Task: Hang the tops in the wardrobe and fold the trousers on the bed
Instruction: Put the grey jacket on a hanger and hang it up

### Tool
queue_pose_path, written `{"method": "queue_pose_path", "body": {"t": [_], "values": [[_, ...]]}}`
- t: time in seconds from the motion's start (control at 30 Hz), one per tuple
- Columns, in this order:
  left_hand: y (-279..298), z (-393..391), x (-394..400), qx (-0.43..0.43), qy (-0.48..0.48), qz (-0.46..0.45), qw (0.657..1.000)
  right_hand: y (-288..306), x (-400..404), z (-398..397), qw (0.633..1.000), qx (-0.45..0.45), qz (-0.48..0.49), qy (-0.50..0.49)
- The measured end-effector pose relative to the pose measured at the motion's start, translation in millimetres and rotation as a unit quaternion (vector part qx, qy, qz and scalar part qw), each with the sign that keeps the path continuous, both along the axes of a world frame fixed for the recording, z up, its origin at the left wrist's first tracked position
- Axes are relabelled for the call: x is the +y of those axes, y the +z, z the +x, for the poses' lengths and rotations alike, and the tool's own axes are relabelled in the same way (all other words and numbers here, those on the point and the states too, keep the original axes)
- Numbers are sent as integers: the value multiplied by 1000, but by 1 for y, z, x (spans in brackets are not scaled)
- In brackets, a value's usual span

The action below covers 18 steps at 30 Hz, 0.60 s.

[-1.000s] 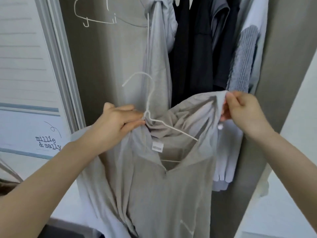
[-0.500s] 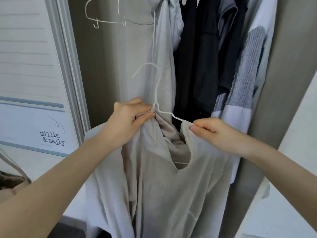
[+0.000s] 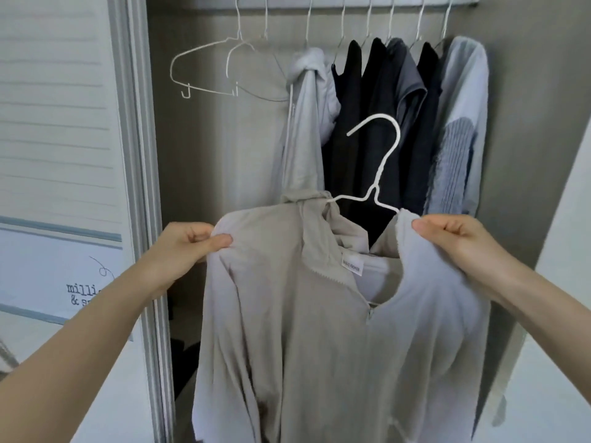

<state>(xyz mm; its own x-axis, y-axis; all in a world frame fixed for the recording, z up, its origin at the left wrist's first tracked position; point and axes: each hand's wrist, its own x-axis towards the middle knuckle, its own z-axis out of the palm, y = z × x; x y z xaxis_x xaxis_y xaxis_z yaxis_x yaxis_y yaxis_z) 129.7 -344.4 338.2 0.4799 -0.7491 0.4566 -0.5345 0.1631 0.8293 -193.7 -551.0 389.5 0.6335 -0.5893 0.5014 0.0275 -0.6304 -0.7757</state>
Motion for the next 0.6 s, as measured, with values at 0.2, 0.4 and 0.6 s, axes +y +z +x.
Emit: {"method": "queue_pose_path", "body": {"t": [0.2,0.4,0.6], "values": [[-4,23,12,34,-71,24,997,12,-7,-14,998,54,14,7],[-14,28,3,-26,43,118,992,14,0,-9,993,51,106,17],[1,5,-14,-76,-16,95,992,22,17,35,973,27,229,22]]}}
